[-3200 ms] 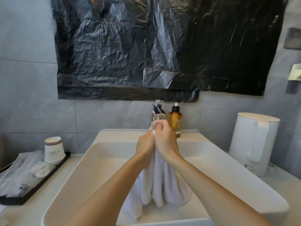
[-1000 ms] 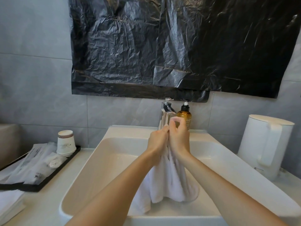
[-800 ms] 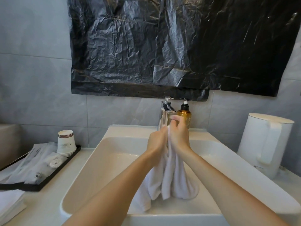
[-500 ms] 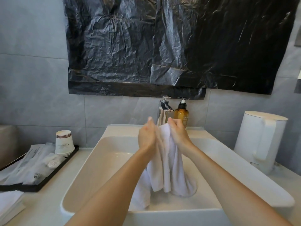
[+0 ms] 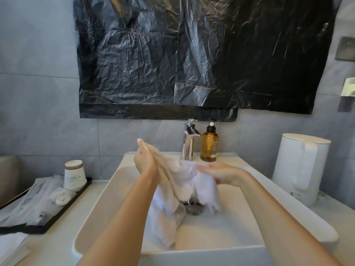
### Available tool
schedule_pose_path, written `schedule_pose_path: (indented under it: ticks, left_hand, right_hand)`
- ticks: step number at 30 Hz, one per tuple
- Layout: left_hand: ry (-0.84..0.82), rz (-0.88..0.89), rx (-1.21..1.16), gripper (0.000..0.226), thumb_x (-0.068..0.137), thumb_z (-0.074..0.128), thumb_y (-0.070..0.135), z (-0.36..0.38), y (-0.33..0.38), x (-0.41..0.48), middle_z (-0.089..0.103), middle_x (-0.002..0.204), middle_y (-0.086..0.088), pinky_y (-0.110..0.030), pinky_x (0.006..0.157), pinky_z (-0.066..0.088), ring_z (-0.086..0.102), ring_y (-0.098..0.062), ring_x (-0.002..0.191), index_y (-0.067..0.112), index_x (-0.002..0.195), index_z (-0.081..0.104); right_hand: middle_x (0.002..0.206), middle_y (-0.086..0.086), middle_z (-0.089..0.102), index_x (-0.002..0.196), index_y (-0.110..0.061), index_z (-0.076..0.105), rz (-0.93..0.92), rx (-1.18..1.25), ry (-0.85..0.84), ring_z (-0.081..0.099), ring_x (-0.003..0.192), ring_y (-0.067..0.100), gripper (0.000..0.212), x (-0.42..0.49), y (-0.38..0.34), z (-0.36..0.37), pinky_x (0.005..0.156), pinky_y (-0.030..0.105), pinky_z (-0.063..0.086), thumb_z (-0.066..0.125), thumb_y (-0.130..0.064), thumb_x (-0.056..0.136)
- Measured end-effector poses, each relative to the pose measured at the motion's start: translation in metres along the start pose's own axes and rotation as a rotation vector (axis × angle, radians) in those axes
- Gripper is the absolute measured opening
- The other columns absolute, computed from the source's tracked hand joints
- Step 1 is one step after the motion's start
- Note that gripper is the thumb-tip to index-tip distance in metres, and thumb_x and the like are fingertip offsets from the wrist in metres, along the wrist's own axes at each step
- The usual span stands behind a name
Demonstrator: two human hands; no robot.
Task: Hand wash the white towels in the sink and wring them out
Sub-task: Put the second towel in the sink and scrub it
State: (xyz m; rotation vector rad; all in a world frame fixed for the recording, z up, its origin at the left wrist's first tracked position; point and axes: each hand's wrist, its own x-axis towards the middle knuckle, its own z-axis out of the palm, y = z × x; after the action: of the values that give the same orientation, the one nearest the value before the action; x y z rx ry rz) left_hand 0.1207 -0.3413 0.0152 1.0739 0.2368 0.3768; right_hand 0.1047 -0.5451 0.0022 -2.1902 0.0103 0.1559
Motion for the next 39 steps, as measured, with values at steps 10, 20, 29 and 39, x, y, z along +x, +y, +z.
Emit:
schedule_pose_path:
  ticks: [10,20,29,39]
  left_hand:
    - [-0.367,-0.061,0.326,0.047,0.102,0.038,0.045,0.023,-0.034,-0.015,0.066,0.082,-0.010,-0.035,0.076,0.048,0.063,-0.026,0.081,0.010,0.082,0.062]
    - [-0.369,-0.024,0.392,0.043,0.102,0.041,0.033,0.028,-0.044,-0.021,0.065,0.069,-0.010,-0.034,0.064,0.048,0.061,-0.028,0.073,0.007,0.073,0.061]
    - [-0.416,-0.007,0.424,0.037,0.099,0.044,0.029,0.030,-0.040,-0.025,0.067,0.074,-0.011,-0.037,0.071,0.050,0.062,-0.027,0.076,0.008,0.074,0.062]
    - [-0.386,-0.062,0.356,0.035,0.099,0.045,0.031,0.031,-0.036,-0.022,0.059,0.072,-0.006,-0.031,0.068,0.042,0.054,-0.022,0.071,0.011,0.073,0.057]
  right_hand:
    - [0.062,0.001,0.043,0.067,-0.007,0.050,-0.517,0.192,0.435,0.040,0.062,0.014,0.040,-0.012,-0.034,0.050,0.060,0.031,0.032,0.055,-0.036,0.094]
    - [0.042,-0.011,0.037,0.051,-0.021,0.039,-0.430,0.190,0.552,0.035,0.048,0.006,0.045,-0.013,-0.039,0.069,0.052,0.021,0.029,0.054,-0.028,0.093]
    - [0.049,-0.010,0.036,0.052,-0.022,0.039,-0.465,0.210,0.534,0.035,0.053,0.009,0.042,-0.012,-0.038,0.061,0.055,0.025,0.029,0.054,-0.025,0.092]
    - [0.057,0.003,0.043,0.059,-0.012,0.046,-0.367,0.371,0.397,0.043,0.057,0.013,0.032,-0.018,-0.047,0.063,0.055,0.024,0.037,0.054,-0.019,0.090]
